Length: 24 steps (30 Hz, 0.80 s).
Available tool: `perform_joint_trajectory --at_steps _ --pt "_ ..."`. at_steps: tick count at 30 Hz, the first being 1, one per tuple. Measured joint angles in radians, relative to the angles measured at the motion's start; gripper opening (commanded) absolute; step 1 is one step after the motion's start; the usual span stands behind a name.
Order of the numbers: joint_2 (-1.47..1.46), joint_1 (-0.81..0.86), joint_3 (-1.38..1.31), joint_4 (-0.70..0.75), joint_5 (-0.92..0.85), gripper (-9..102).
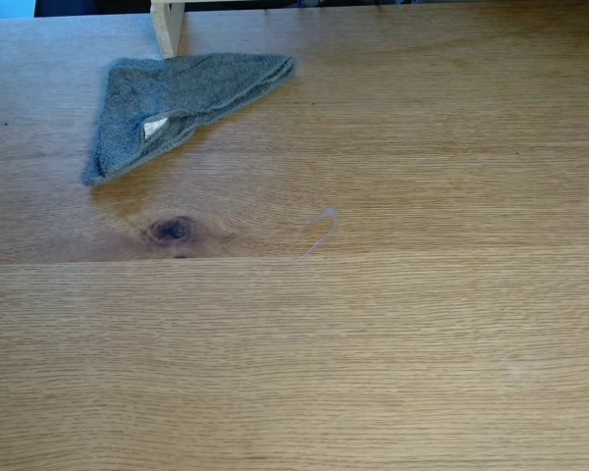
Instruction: Clean the area in front of the robot
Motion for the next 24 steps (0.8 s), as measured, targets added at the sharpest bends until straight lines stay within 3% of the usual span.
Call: perform_joint_trajectory --at_steps 9,18,24 --pt "-0.554 0.149 -0.27 -0.101 0.133 0" --pt "-1.057 0.43 -0.755 -0.051 0.216 30" --pt "-1.316 0.652 -0.91 0.06 0.172 41"
